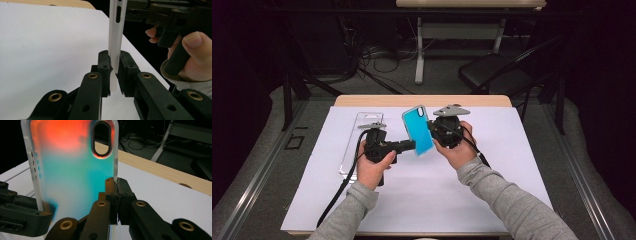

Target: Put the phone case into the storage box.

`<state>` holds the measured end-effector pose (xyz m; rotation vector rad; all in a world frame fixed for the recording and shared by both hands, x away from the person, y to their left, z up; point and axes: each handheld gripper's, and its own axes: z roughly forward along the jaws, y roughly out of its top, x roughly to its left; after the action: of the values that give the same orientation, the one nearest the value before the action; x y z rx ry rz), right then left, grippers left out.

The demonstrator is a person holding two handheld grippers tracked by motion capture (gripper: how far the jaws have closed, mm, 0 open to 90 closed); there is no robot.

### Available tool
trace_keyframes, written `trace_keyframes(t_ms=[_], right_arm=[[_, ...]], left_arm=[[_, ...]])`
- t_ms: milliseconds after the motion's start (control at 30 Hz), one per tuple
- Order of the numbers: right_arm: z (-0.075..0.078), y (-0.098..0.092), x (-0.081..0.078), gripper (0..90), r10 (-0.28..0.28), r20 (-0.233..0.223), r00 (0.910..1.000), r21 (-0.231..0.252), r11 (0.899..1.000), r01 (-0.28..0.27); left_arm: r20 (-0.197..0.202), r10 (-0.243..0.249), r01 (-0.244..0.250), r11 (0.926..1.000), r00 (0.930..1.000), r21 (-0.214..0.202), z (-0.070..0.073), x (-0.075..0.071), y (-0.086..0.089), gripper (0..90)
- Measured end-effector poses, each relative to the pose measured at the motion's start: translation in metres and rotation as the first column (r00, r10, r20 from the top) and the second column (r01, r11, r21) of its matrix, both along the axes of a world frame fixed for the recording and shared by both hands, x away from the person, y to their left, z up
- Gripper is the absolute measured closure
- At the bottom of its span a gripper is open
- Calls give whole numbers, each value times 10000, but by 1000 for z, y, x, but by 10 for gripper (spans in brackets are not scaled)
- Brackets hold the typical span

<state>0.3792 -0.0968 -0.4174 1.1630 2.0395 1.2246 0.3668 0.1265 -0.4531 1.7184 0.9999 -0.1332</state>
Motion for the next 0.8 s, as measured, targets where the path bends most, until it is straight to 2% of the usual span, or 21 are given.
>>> trace_keyframes(t_ms=[333, 800], right_arm=[[0, 0, -1, 887, 36, -37, 10000, -37, 10000, -36], [0, 0, 0, 885, 86, -27, 10000, 66, 9999, -86]], left_arm=[[-274, 15, -18, 9999, 9996, -114, 0, 0, 2, 813], [-324, 30, -39, 9996, 9995, -280, 0, 0, 3, 815]])
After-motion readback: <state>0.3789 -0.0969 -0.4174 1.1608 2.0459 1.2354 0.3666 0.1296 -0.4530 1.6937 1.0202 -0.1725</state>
